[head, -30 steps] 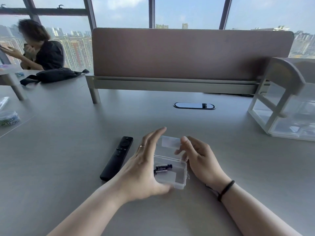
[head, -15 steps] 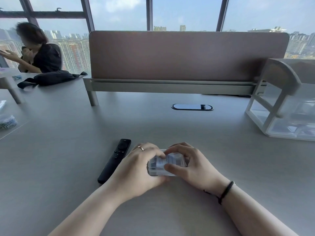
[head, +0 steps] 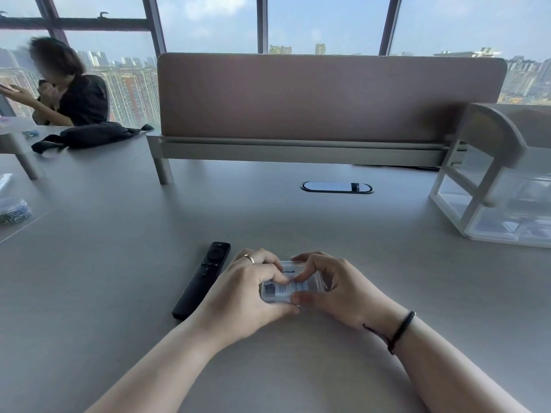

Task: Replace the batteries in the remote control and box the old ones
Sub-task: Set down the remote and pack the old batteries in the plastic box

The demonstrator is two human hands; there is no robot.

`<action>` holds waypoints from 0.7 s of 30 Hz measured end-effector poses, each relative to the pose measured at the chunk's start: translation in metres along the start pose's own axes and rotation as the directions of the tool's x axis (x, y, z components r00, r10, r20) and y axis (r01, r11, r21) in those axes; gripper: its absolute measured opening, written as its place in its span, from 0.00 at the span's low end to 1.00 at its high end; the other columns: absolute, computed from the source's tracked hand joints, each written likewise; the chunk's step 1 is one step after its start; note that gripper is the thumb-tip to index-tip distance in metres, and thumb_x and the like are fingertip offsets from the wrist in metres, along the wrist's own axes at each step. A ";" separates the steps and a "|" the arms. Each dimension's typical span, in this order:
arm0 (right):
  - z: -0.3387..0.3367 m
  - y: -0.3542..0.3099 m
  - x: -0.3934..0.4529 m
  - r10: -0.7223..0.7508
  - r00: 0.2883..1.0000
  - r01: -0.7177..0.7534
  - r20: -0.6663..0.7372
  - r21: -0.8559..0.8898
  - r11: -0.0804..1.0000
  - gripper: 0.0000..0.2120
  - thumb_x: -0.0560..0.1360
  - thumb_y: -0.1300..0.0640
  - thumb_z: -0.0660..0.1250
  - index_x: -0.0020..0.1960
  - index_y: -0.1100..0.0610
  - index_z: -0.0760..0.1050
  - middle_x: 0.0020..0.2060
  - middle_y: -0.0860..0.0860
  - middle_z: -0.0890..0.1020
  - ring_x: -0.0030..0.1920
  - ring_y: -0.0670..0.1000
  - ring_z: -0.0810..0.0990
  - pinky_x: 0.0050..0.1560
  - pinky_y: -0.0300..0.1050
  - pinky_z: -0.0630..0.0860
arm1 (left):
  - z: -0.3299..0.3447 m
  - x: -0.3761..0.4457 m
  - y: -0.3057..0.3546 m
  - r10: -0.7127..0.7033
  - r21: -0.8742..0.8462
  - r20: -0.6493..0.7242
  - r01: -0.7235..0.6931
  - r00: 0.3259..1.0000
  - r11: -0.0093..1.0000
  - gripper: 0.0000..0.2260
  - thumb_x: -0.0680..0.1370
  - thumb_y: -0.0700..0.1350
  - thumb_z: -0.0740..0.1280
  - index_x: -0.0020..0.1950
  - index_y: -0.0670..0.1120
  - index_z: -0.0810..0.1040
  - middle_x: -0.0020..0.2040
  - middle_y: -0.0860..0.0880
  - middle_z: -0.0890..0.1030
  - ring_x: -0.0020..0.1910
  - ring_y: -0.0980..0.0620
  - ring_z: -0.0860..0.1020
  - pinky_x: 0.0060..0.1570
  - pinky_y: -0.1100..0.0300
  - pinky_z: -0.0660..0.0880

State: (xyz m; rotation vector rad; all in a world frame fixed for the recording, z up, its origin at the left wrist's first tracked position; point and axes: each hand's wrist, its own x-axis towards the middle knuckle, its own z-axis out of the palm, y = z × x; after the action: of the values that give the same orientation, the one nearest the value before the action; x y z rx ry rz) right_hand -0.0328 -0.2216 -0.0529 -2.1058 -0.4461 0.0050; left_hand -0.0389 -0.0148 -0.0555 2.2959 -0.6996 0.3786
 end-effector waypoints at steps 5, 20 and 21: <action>0.002 0.003 0.001 -0.017 1.000 0.017 -0.004 -0.012 1.000 0.13 0.65 0.52 0.80 0.37 0.39 0.78 0.62 0.40 0.78 0.61 0.39 0.78 0.67 0.46 0.72 | 0.002 0.000 -0.001 -0.007 -0.008 -0.002 0.007 1.000 1.000 0.16 0.62 0.58 0.80 0.45 0.54 0.83 0.47 0.62 0.77 0.52 0.59 0.75 0.48 0.71 0.67; 0.002 0.011 0.000 -0.021 0.995 -0.004 -0.102 -0.243 0.970 0.09 0.74 0.50 0.71 0.52 0.40 0.76 0.69 0.33 0.70 0.29 0.42 0.73 0.39 0.34 0.70 | 0.004 -0.002 -0.002 -0.005 0.068 0.016 0.004 1.000 0.998 0.22 0.74 0.52 0.72 0.67 0.52 0.78 0.63 0.60 0.73 0.64 0.62 0.68 0.57 0.80 0.58; 0.002 0.010 0.000 -0.014 0.995 -0.011 -0.102 -0.244 0.970 0.09 0.74 0.50 0.71 0.52 0.40 0.76 0.69 0.33 0.70 0.29 0.42 0.73 0.40 0.34 0.70 | 0.004 -0.003 -0.002 -0.006 0.065 0.018 0.005 1.000 0.998 0.22 0.74 0.53 0.72 0.67 0.52 0.78 0.62 0.61 0.72 0.64 0.62 0.68 0.56 0.80 0.59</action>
State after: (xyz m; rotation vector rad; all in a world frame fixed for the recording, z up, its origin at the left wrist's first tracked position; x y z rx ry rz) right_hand -0.0301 -0.2253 -0.0623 -2.3354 -0.4031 -0.1669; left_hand -0.0398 -0.0155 -0.0606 2.3652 -0.6990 0.3836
